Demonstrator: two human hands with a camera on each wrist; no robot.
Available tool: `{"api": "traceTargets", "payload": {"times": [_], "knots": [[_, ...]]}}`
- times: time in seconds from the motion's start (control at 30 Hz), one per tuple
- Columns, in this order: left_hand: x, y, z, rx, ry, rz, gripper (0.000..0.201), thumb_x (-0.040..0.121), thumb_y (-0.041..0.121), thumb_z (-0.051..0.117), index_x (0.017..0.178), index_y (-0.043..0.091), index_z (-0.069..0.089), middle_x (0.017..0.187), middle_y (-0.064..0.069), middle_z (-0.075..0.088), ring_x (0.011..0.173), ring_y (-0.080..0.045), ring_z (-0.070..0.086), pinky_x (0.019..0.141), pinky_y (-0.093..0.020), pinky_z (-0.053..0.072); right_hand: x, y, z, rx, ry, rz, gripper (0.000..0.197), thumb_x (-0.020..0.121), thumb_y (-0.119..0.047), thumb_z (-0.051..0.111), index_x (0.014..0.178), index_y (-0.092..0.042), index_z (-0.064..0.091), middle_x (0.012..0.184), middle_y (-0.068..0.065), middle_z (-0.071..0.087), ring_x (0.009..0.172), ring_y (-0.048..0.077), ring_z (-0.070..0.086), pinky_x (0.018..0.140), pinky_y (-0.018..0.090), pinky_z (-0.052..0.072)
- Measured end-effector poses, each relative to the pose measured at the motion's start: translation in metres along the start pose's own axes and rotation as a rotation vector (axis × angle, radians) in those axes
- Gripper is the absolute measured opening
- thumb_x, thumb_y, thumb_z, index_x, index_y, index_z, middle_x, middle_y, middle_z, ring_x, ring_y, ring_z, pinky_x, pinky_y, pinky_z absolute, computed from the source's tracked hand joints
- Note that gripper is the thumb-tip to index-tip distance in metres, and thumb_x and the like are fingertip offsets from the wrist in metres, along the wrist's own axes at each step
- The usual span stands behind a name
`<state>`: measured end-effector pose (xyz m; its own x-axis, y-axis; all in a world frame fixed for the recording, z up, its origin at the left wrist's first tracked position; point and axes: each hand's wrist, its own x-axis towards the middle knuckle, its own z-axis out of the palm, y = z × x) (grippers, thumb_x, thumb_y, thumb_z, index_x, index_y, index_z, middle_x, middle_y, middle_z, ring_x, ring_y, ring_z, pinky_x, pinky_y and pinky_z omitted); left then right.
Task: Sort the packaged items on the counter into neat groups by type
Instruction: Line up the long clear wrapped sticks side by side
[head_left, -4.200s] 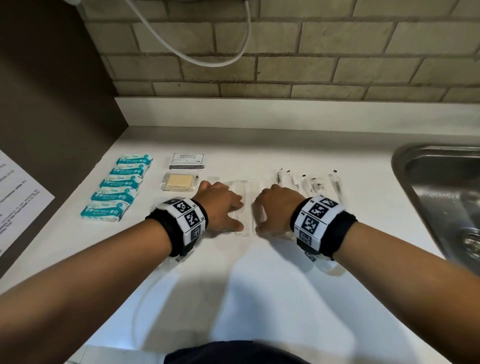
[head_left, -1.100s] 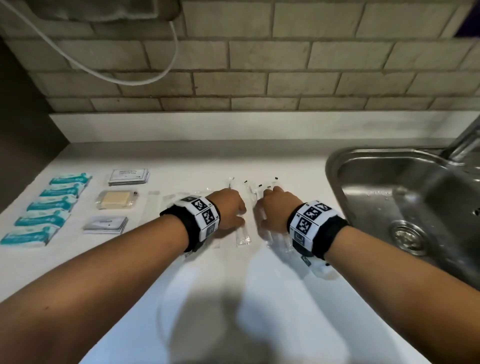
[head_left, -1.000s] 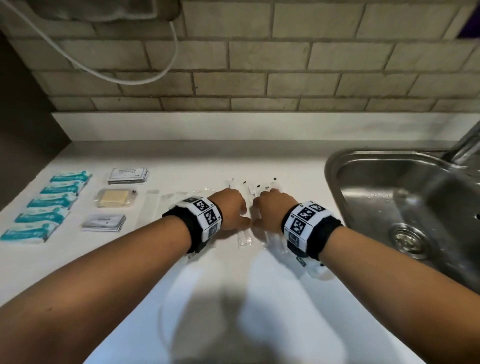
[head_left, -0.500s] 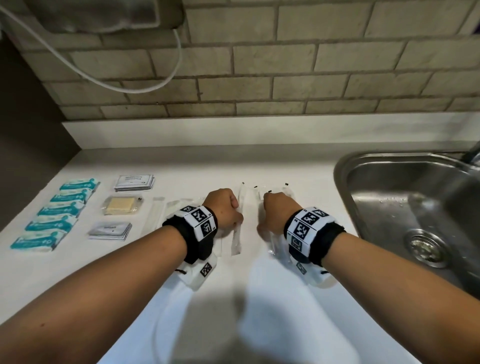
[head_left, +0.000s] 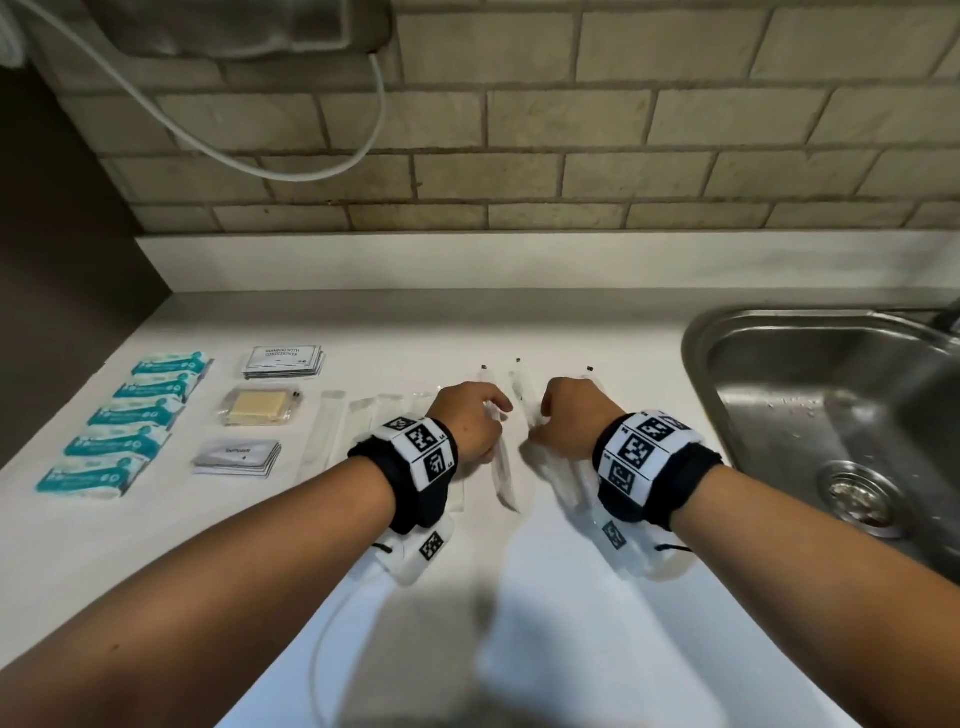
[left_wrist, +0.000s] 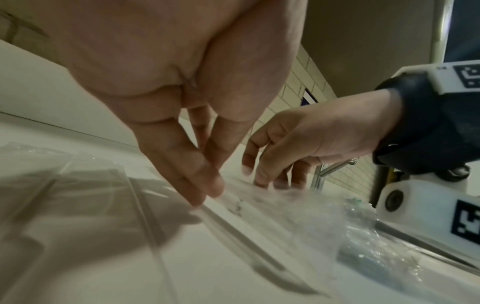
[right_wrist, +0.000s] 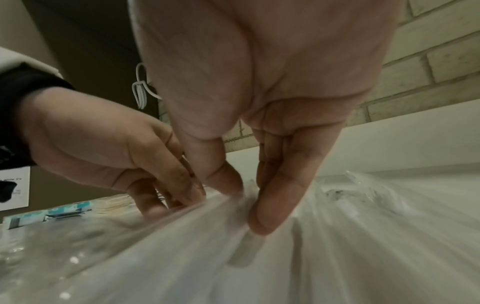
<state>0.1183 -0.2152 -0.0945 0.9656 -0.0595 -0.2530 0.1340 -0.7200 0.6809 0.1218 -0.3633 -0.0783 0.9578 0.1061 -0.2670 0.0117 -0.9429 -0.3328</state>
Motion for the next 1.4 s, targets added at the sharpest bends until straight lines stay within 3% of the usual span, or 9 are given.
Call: {"api": "traceTargets", "payload": {"times": [0.07,0.2,0.37,0.47,0.6,0.77,0.93,1.07,1.4], "knots": [[-0.002,0.001,-0.001,-0.009,-0.050,0.004,0.040,0.088,-0.006,0.043,0.098,0.019,0.072,0.069,0.002,0.064,0.057,-0.011,0.062,0.046,-0.009,0.043,-0.001,-0.002,0.000,0.003,0.007,-0.004,0.036,0.083,-0.026,0.067,0.112,-0.006,0.059,0.109,0.010,0.065,0.097,0.025,0.063,0.078,0.032,0.053],[-0.003,-0.002,0.003,0.098,-0.064,0.011,0.038,0.090,-0.002,0.046,0.098,0.022,0.075,0.112,0.000,0.070,0.102,-0.017,0.065,0.081,-0.016,0.044,-0.004,-0.003,0.001,-0.043,0.008,-0.007,0.035,0.084,-0.025,0.066,0.113,-0.007,0.058,0.109,0.011,0.065,0.098,0.026,0.063,0.079,0.032,0.053],[-0.001,-0.008,-0.002,0.230,-0.102,0.058,0.028,0.090,0.013,0.054,0.108,0.023,0.073,0.122,0.006,0.067,0.114,-0.014,0.060,0.096,-0.019,0.042,-0.009,-0.002,-0.002,-0.091,0.044,-0.040,0.032,0.086,-0.023,0.062,0.113,-0.008,0.056,0.109,0.010,0.063,0.092,0.025,0.060,0.072,0.029,0.047],[0.002,-0.010,-0.006,0.399,-0.159,0.114,0.032,0.086,0.029,0.065,0.118,0.029,0.068,0.126,0.004,0.064,0.120,-0.017,0.055,0.100,-0.026,0.042,-0.011,-0.005,0.005,-0.115,0.016,-0.048,0.034,0.084,-0.031,0.065,0.110,-0.011,0.058,0.106,0.007,0.066,0.094,0.023,0.063,0.079,0.031,0.054],[0.002,-0.013,-0.012,0.580,-0.130,0.195,0.050,0.081,0.047,0.071,0.128,0.036,0.061,0.124,0.001,0.047,0.122,-0.023,0.035,0.099,-0.037,0.039,-0.012,-0.006,0.007,-0.079,-0.005,-0.071,0.039,0.087,-0.035,0.064,0.117,-0.009,0.059,0.114,0.008,0.063,0.101,0.024,0.063,0.087,0.034,0.054],[-0.001,-0.020,-0.014,0.655,-0.126,0.245,0.072,0.061,0.072,0.067,0.123,0.034,0.062,0.120,0.009,0.055,0.110,-0.020,0.037,0.093,-0.036,0.036,-0.021,-0.002,0.007,-0.217,-0.046,-0.189,0.034,0.091,-0.024,0.058,0.121,-0.009,0.062,0.121,0.009,0.061,0.110,0.024,0.060,0.095,0.035,0.050],[-0.010,-0.016,-0.014,0.849,-0.125,0.304,0.061,0.064,0.073,0.059,0.097,0.023,0.068,0.098,0.005,0.064,0.097,-0.022,0.037,0.089,-0.041,0.033,-0.018,0.001,0.010,-0.330,-0.117,-0.258,0.041,0.088,-0.020,0.062,0.128,-0.012,0.057,0.129,0.008,0.052,0.123,0.024,0.045,0.100,0.038,0.046],[-0.010,-0.016,-0.019,0.915,-0.119,0.309,0.048,0.068,0.069,0.059,0.068,0.022,0.048,0.086,0.008,0.060,0.093,-0.022,0.037,0.083,-0.039,0.032,-0.012,-0.001,0.013,-0.356,-0.108,-0.303,0.046,0.092,-0.013,0.051,0.138,-0.015,0.046,0.137,0.009,0.048,0.127,0.028,0.041,0.103,0.042,0.044],[-0.007,-0.021,-0.021,0.901,-0.149,0.326,0.060,0.072,0.071,0.056,0.112,0.027,0.062,0.107,0.010,0.064,0.106,-0.023,0.040,0.089,-0.040,0.031,-0.009,0.006,0.020,-0.382,-0.091,-0.307,0.025,0.095,-0.015,0.049,0.118,-0.014,0.058,0.123,0.008,0.056,0.117,0.027,0.047,0.097,0.039,0.047]]}}
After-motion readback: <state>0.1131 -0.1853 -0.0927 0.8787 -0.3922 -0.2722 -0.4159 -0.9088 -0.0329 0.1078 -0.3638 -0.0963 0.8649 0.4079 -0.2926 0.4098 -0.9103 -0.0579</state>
